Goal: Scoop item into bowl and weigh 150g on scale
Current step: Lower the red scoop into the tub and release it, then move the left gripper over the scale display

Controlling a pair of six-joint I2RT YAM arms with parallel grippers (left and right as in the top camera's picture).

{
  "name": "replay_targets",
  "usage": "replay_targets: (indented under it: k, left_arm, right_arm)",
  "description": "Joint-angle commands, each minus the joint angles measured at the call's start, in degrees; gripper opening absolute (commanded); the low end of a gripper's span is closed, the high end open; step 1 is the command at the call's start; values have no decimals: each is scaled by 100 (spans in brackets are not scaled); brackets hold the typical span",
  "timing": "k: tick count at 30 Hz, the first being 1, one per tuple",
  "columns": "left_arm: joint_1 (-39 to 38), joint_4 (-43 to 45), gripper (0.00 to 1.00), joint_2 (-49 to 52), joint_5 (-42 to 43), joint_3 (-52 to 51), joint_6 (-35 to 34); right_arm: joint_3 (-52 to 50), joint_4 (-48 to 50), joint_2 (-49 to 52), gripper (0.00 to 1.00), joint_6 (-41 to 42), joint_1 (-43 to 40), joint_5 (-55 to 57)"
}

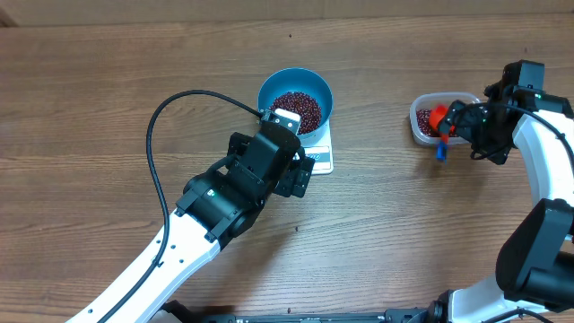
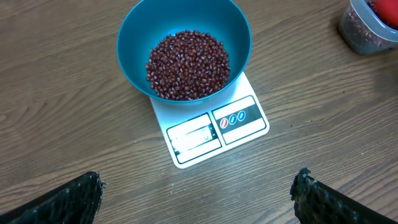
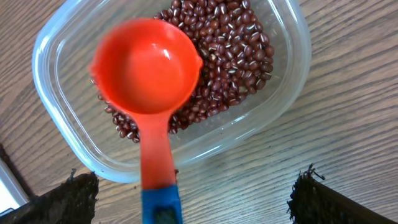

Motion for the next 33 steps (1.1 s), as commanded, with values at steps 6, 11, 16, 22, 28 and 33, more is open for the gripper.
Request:
replay_targets:
  k: [6,11,16,22,28,33]
  left_arm:
    - [0,22,100,-48,-59,-15,-37]
    - [0,22,100,-48,-59,-15,-37]
    - [0,22,99,-48,-59,-15,-37]
    - [0,22,99,-48,-59,-15,-39]
    - [0,22,100,-48,-59,-15,-39]
    - [0,22,100,-48,-59,-15,-37]
  right_arm:
    - [48,20,-9,100,-599,-26,-199]
    - [120,-111,-179,100,-1259,-26,-363]
    - [243,-476,-417,100,-1954,-15,-361]
    - [245,-896,-841,100,-2363,-15,-166]
    - [247,-1008,-1259,100,-2439,-15,-170]
    - [238,-1014,-1318,100,-2424,-15,-168]
